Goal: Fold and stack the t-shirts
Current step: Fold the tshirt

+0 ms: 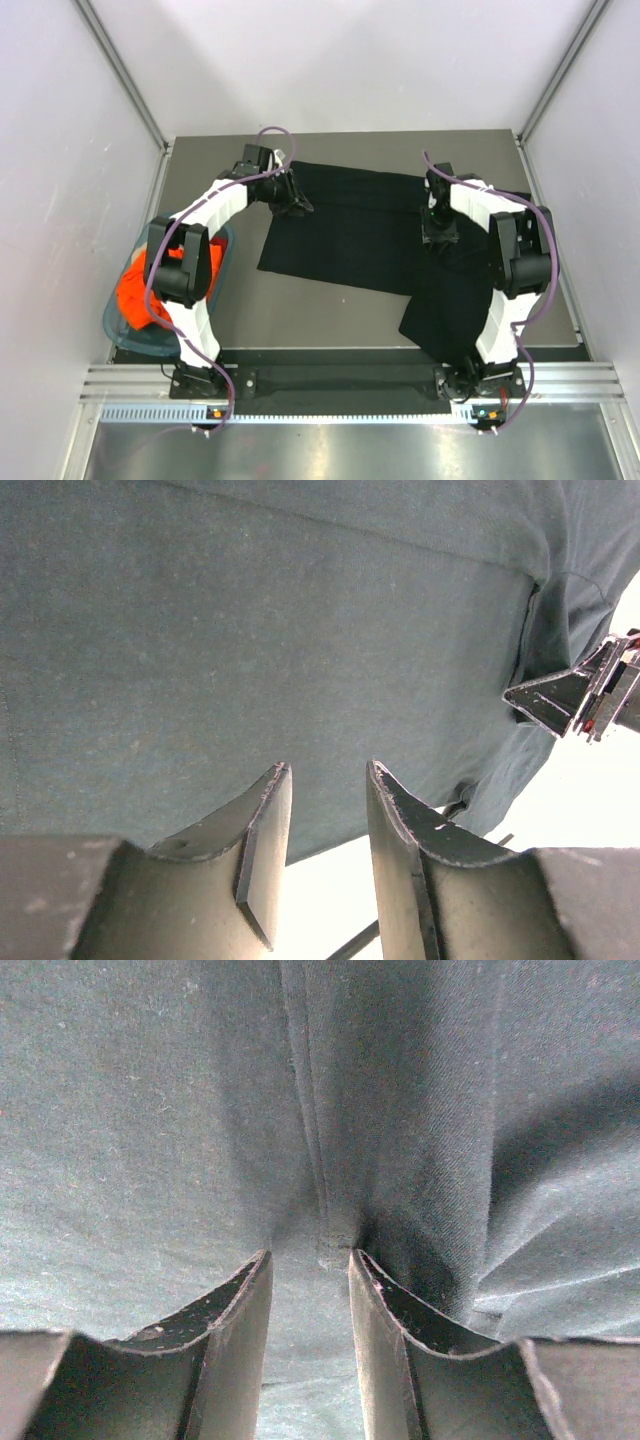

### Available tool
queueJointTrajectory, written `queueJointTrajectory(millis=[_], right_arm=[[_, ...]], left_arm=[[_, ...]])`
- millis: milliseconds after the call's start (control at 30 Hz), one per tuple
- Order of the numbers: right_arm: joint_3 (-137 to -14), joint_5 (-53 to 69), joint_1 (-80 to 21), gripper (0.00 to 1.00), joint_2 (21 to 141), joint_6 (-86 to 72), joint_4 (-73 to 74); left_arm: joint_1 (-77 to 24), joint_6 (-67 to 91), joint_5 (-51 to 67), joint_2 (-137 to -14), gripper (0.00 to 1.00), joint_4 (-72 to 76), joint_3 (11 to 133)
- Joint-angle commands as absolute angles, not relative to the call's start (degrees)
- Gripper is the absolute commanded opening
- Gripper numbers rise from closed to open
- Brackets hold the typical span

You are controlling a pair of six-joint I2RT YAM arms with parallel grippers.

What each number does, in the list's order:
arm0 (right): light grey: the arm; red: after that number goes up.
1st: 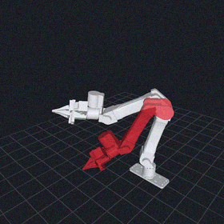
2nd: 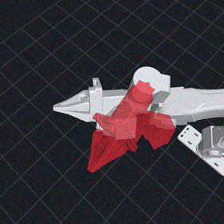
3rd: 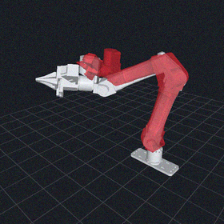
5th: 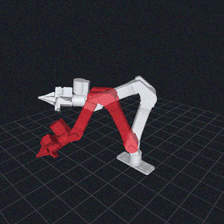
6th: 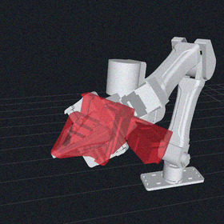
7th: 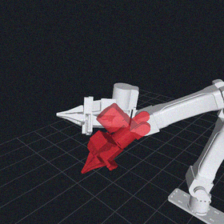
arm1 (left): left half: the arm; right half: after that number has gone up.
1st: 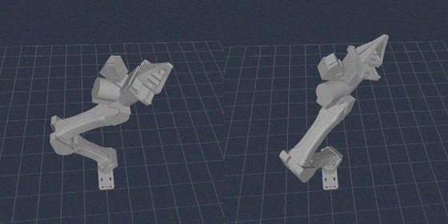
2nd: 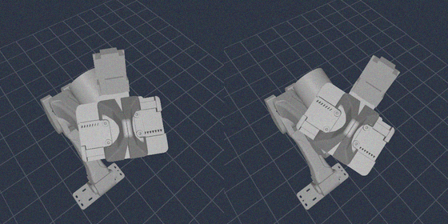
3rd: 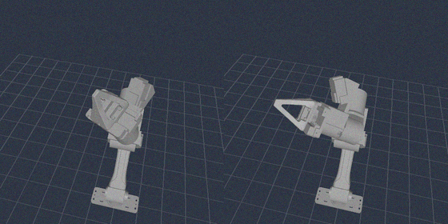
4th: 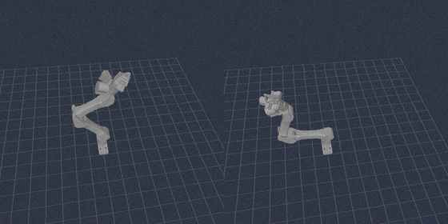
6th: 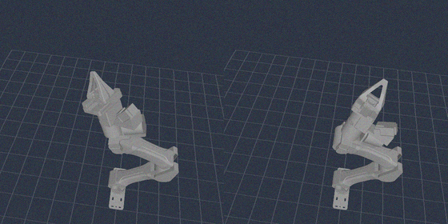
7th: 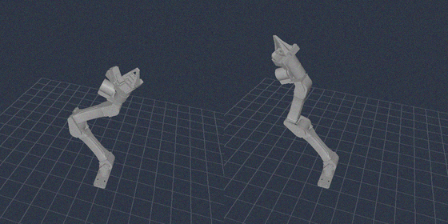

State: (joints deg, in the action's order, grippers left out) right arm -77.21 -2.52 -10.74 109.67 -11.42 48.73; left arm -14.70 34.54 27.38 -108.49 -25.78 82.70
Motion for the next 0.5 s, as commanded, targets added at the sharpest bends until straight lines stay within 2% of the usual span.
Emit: queueJointTrajectory(millis=[0, 267, 333, 367, 433, 467], right_arm=[[-75.86, -4.13, -10.81, 0.37, 107.93, -10.2, 45.88], [-75.15, -2.29, -9.14, 0.25, 109.34, -9.67, 43.77], [-75.32, -0.79, -9.14, 0.2, 108.99, -9.32, 43.68], [-75.41, -0.7, -9.14, 0.13, 108.55, -9.23, 43.86], [-75.85, -0.35, -8.88, 0.05, 108.02, -9.4, 44.3], [-76.02, -0.26, -8.88, 0.05, 107.76, -9.58, 44.47]], left_arm=[[-14.5, 33.93, 27.25, -106.26, 0.41, -25.4, 82.62], [-14.5, 33.22, 27.16, -107.4, 0.41, -26.37, 83.5], [-14.5, 33.14, 27.16, -107.66, 0.41, -26.45, 83.58], [-14.5, 33.13, 27.16, -107.75, 0.41, -26.46, 83.67], [-14.5, 33.22, 27.33, -108.1, 0.41, -26.46, 84.02], [-14.41, 33.22, 27.42, -108.19, 0.41, -26.46, 84.2]])
